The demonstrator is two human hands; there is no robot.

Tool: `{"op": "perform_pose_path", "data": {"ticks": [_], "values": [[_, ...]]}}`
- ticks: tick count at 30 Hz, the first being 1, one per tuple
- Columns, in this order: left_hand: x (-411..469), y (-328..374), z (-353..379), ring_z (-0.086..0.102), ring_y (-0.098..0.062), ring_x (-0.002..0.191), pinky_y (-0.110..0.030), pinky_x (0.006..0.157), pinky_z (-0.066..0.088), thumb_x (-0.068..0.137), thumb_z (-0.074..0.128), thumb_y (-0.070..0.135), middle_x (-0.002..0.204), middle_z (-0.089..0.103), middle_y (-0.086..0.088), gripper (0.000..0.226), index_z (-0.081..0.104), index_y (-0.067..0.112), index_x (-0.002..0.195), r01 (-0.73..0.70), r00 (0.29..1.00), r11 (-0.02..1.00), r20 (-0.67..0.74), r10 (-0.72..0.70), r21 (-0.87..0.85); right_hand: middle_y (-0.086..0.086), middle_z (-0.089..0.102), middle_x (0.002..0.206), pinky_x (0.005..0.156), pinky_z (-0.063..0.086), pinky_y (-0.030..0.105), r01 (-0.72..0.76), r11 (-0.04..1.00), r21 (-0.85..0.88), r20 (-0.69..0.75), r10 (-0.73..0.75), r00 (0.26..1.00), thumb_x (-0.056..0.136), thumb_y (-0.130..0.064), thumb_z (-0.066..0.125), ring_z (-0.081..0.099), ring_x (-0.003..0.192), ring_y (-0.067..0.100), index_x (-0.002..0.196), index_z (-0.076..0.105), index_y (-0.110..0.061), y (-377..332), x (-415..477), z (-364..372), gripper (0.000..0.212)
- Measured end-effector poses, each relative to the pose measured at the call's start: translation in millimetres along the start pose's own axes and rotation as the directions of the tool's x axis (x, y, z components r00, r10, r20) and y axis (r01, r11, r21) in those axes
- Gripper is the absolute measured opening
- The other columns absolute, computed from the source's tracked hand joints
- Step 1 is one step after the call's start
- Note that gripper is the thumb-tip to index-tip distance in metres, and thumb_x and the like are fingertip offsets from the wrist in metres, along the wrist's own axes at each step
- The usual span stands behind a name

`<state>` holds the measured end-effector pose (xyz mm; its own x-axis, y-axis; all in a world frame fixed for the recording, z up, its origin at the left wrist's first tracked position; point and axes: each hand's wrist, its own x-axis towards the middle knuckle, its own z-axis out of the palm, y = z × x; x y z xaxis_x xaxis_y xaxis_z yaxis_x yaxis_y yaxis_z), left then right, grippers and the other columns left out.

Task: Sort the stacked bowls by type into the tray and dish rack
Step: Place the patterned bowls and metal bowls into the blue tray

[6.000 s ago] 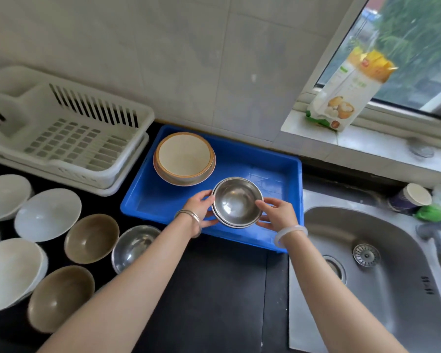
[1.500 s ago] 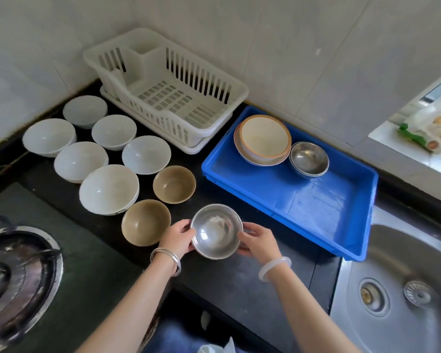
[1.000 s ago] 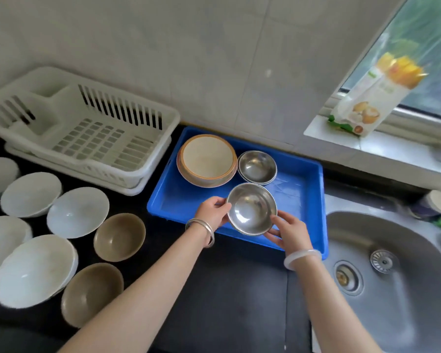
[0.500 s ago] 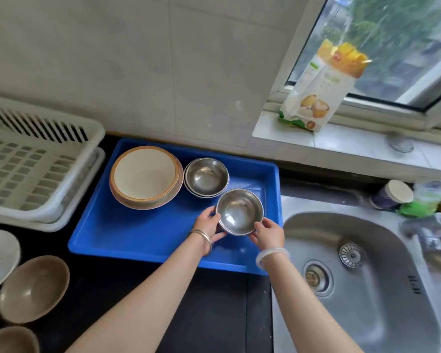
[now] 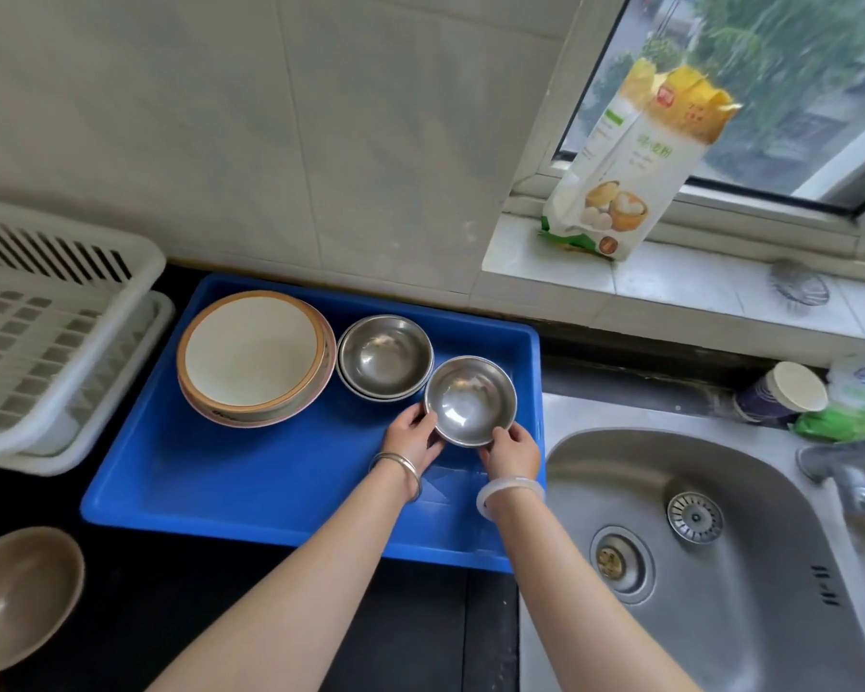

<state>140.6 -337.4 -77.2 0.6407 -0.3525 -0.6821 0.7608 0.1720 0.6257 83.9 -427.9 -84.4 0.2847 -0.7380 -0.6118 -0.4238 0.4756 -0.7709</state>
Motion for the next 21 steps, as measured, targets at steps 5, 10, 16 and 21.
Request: {"op": "perform_pose_path", "data": {"ticks": [5, 10, 16, 21], "values": [[8.1, -3.0, 9.8, 0.055, -0.023, 0.109, -0.032, 0.092, 0.046, 0.094, 0.043, 0.002, 0.118, 0.059, -0.013, 0.029, 0.055, 0.006, 0.119, -0.025, 1.000, 0.999, -0.003, 0.025, -0.044, 0.006, 0.060, 0.082, 0.081, 0.050, 0.033, 0.003, 0.995, 0.102, 0.009, -0.004, 1.000, 0.089, -0.002, 0.041, 0.058, 0.078, 0.021, 0.096, 0.061, -0.008, -6.3, 5.4, 4.7, 0.022], [12.6, -6.4, 20.5, 0.055, -0.023, 0.108, -0.030, 0.093, 0.044, 0.094, 0.043, 0.002, 0.116, 0.058, -0.012, 0.032, 0.053, 0.002, 0.125, -0.078, 0.996, 0.993, -0.060, 0.073, -0.086, 0.004, 0.054, 0.072, 0.074, 0.048, 0.032, -0.028, 0.988, 0.153, 0.016, 0.026, 1.000, 0.090, -0.004, 0.041, 0.052, 0.072, 0.019, 0.070, 0.057, -0.015, -14.4, 10.8, 8.3, 0.028], [17.8, -5.3, 27.0, 0.055, -0.023, 0.108, -0.028, 0.093, 0.043, 0.093, 0.044, 0.000, 0.117, 0.058, -0.015, 0.033, 0.053, 0.001, 0.125, -0.093, 0.994, 0.990, -0.074, 0.086, -0.110, 0.009, 0.059, 0.087, 0.085, 0.052, 0.038, -0.027, 0.986, 0.164, 0.043, 0.021, 0.999, 0.092, -0.003, 0.039, 0.055, 0.080, 0.020, 0.088, 0.061, -0.010, -24.1, 14.4, 12.8, 0.023], [19.7, -6.6, 30.1, 0.055, -0.021, 0.109, -0.027, 0.095, 0.042, 0.093, 0.044, -0.001, 0.127, 0.057, -0.015, 0.035, 0.052, 0.003, 0.127, -0.085, 0.994, 0.990, -0.072, 0.077, -0.116, 0.011, 0.060, 0.103, 0.076, 0.052, 0.031, -0.048, 0.981, 0.187, 0.035, 0.042, 0.999, 0.091, 0.003, 0.037, 0.057, 0.089, 0.023, 0.114, 0.060, -0.006, -28.0, 17.2, 15.9, 0.034]]}}
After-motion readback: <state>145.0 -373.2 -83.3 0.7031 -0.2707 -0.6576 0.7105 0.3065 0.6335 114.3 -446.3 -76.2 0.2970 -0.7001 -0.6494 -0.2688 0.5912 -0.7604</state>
